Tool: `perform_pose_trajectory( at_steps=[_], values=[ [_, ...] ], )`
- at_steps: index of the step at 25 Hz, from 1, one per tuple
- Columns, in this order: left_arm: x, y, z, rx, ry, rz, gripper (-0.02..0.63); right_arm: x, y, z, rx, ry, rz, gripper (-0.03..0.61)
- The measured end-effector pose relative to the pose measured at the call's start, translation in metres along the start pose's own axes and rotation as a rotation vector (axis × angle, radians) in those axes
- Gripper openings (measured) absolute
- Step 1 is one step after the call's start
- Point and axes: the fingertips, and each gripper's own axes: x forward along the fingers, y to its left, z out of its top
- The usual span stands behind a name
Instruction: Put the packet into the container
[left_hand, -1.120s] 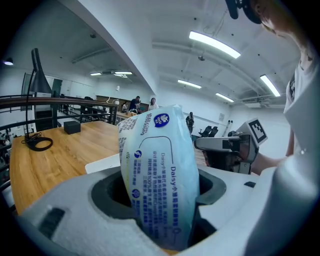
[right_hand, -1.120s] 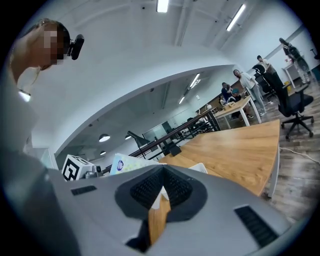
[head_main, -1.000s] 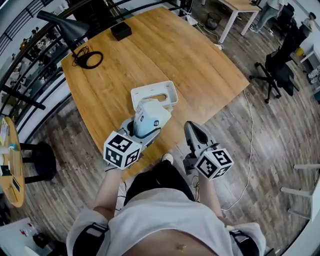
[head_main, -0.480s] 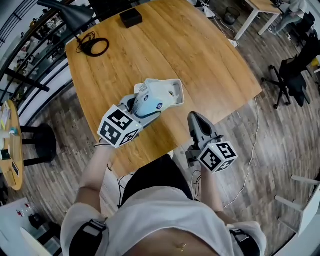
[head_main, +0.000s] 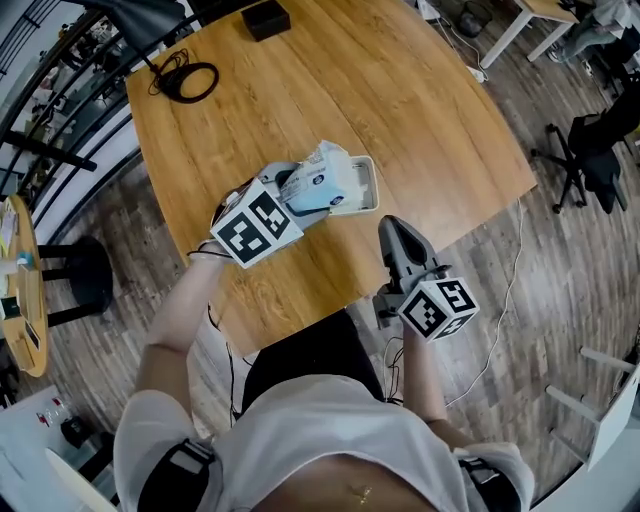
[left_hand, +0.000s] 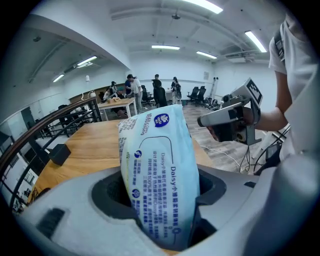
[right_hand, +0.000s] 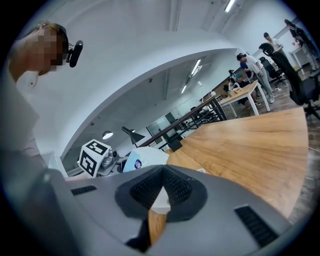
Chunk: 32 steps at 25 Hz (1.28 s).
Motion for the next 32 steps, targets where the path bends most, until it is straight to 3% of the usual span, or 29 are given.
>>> perform_pose_trajectory(
  at_steps=[16,32],
  values=[
    [0.066,0.010,-0.044,0.110,0.198,-0.051,0.304,0.017,-0.032,-0.005,0.032,0.020,-0.066,0.011],
    [0.109,0.021,-0.092,0.217,0.385,-0.020,0.305,0.010,-0.048,-0.017,0.072,0.036,-0.102,0.011]
  ],
)
